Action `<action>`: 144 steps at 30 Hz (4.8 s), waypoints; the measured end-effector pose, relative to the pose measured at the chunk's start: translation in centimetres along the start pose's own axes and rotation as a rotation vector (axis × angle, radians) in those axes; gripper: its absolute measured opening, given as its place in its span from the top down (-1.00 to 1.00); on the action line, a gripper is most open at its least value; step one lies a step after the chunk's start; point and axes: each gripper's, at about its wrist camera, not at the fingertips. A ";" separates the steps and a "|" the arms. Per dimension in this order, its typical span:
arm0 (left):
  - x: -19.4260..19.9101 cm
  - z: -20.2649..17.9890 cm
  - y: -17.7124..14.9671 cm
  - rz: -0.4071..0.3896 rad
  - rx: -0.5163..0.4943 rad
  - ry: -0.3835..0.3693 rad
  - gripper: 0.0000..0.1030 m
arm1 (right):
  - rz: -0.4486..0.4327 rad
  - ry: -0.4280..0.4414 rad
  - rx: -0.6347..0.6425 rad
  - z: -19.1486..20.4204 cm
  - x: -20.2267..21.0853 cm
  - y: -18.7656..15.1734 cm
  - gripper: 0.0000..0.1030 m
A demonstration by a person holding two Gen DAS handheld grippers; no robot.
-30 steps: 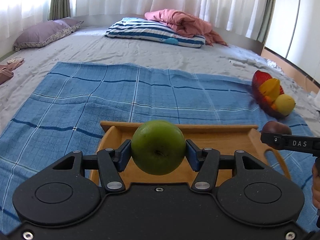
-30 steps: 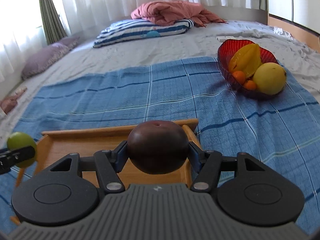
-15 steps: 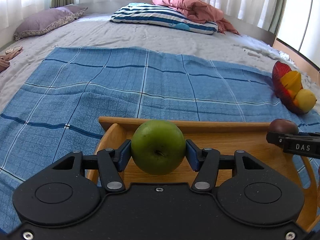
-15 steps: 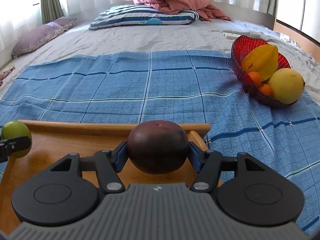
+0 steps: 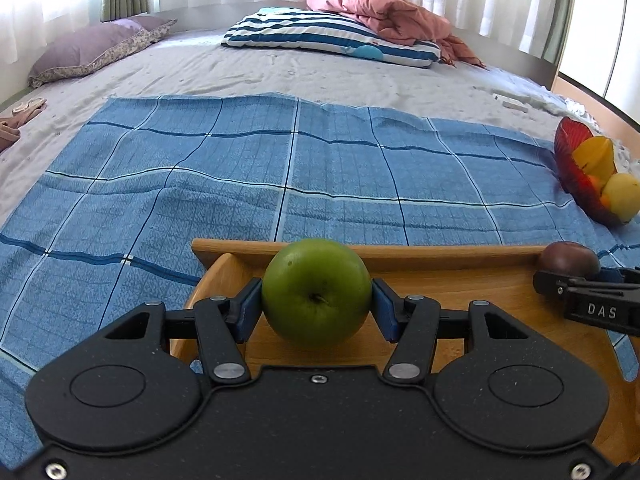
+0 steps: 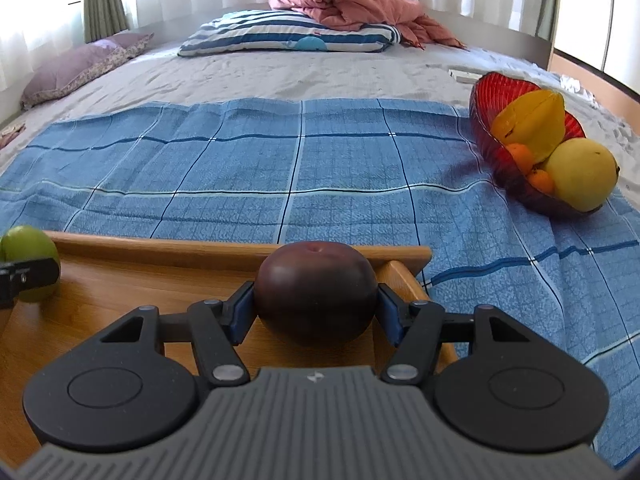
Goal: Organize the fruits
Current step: 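Carry the green apple and dark red fruit over the wooden tray with both tools, then open both tools to release the apple and dark red fruit onto the tray, then move both tools back toward the remaining fruit beside the tray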
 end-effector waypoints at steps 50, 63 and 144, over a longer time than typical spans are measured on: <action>7.8 -2.5 -2.0 -0.071 -0.091 -0.005 -0.84 | -0.044 0.067 -0.099 -2.6 6.0 -1.6 -0.79; 14.0 -4.2 -5.8 -0.116 -0.117 -0.030 -0.89 | -0.130 0.096 -0.050 -3.2 11.6 -4.2 -0.86; 23.9 -5.7 -25.8 -0.169 -0.104 0.001 -0.62 | -0.320 -0.068 0.035 -4.2 21.2 -23.6 -0.84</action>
Point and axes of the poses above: each gripper's, at about its wrist camera, not at the fingertips, and x roughly against the way its jaws point, z to its left, y to its top, and after that the axes turned 9 degrees about -y, right-handed
